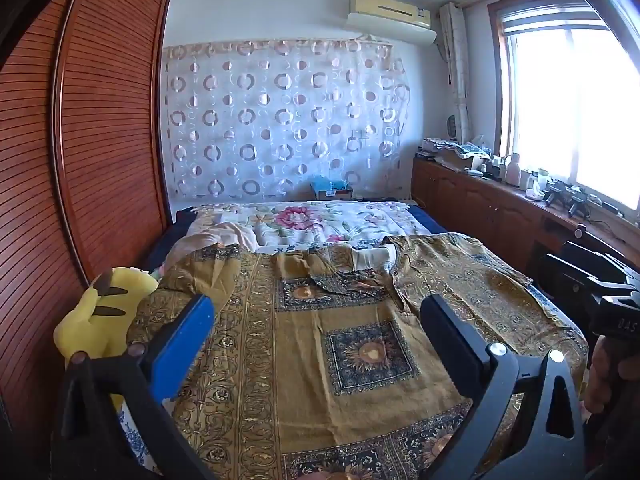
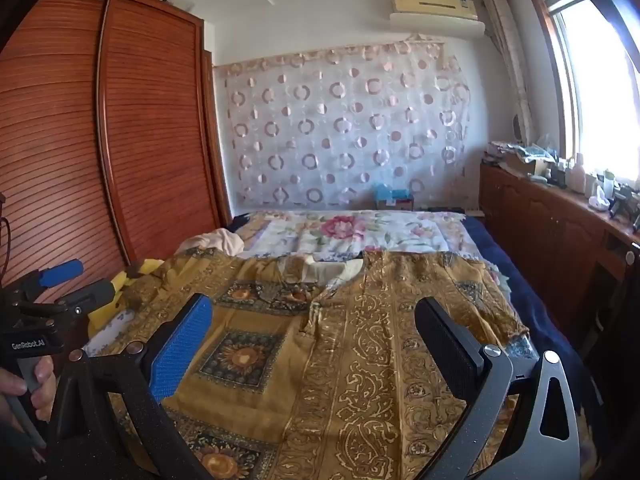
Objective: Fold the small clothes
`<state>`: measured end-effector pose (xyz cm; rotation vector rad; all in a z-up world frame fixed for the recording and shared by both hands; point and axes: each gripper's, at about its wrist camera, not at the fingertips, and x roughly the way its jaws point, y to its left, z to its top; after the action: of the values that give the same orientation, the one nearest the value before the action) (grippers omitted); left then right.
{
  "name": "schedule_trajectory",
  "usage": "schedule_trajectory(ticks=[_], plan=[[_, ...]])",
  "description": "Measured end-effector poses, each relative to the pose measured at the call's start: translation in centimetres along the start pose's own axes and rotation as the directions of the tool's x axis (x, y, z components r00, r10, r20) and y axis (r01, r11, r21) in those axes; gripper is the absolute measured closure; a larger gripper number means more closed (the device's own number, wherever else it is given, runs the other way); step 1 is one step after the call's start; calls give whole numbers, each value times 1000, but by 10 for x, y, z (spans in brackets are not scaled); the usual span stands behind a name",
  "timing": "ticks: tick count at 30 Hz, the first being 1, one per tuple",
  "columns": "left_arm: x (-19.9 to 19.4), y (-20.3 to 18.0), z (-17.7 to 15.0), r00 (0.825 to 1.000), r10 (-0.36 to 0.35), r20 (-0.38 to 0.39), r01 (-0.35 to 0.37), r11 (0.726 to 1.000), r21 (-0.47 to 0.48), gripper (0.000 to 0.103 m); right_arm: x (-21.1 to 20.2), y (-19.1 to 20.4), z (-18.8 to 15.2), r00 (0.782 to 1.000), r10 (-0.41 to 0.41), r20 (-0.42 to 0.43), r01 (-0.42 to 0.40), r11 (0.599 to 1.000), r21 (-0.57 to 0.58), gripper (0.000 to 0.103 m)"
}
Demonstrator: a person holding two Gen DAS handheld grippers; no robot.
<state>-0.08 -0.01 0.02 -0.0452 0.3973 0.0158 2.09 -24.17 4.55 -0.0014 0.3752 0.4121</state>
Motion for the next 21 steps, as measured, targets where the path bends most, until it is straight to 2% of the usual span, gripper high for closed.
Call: schedule_trajectory(ticks=[13, 21], plan=[[9, -5, -2, 1000, 7, -8, -7, 1000, 10, 0, -5, 7, 0, 1000, -10, 1, 10, 1000, -14, 0], [-3, -4, 1, 1000, 8, 9, -8, 1000, 15, 0, -2, 5, -1, 1000, -11, 1, 11, 1000, -20, 0]])
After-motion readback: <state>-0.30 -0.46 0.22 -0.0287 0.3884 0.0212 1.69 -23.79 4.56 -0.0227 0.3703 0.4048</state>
